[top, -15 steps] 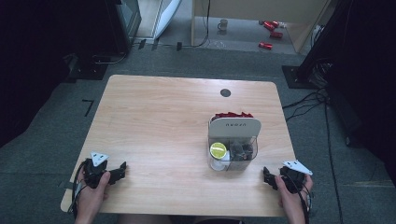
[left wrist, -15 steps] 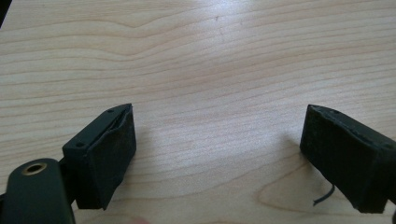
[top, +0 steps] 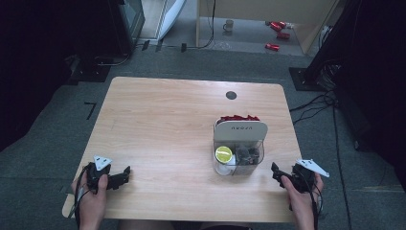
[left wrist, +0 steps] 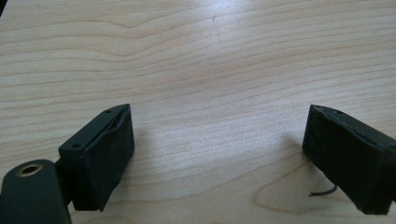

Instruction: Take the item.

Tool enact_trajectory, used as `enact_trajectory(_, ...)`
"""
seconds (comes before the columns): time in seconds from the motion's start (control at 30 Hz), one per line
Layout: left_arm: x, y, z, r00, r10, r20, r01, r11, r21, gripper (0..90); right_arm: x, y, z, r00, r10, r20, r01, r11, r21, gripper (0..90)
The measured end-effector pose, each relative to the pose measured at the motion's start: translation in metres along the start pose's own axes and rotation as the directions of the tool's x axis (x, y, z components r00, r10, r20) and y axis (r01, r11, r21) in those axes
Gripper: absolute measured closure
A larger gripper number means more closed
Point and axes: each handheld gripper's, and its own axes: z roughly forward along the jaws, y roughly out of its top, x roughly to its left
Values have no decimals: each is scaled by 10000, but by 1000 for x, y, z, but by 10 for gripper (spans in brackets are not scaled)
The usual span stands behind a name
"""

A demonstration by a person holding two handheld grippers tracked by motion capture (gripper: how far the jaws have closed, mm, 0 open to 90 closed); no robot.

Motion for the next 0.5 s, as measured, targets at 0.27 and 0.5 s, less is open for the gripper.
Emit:
enact_trajectory(0.27, 0, 0, 0, 10000, 1, 2, -1, 10000, 2, 95, 26, 52, -6, 9993, -212, -323, 190, 9975, -675, 98)
enact_trajectory(0.5, 0, 0, 0, 10000, 5, 0, -5, 10000, 6, 95, 36, 89, 0, 9986, 490, -218, -511, 9926, -1103, 177)
